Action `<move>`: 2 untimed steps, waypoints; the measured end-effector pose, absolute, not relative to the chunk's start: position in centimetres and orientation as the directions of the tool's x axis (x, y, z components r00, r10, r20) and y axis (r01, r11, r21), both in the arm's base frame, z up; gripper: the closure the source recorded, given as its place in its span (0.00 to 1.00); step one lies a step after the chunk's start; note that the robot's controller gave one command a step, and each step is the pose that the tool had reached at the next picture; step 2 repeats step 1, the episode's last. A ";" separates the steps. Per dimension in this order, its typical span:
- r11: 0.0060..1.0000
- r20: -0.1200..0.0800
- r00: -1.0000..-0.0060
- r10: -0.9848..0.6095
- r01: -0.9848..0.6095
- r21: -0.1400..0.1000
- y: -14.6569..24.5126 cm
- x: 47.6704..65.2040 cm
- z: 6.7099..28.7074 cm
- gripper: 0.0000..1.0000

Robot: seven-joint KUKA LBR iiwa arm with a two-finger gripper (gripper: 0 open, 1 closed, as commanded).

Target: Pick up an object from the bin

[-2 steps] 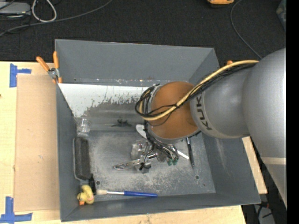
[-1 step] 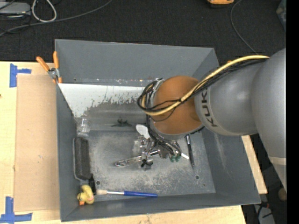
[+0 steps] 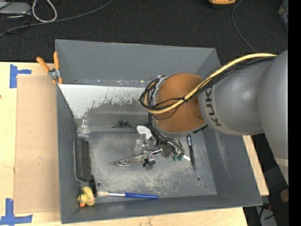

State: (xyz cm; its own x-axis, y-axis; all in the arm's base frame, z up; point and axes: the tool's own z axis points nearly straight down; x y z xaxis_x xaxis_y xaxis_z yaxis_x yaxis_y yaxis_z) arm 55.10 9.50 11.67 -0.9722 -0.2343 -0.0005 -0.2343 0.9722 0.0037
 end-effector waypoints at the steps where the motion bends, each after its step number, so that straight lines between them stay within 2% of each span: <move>1: 0.972 0.008 -0.972 -0.233 -0.233 0.004 9.5 54.9 13.1 1.00; 2: 0.972 0.008 -0.972 -0.233 -0.233 0.004 9.5 54.9 13.1 1.00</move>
Offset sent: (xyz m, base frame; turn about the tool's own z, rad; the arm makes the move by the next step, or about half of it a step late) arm -0.0012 -0.0001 0.0331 0.0009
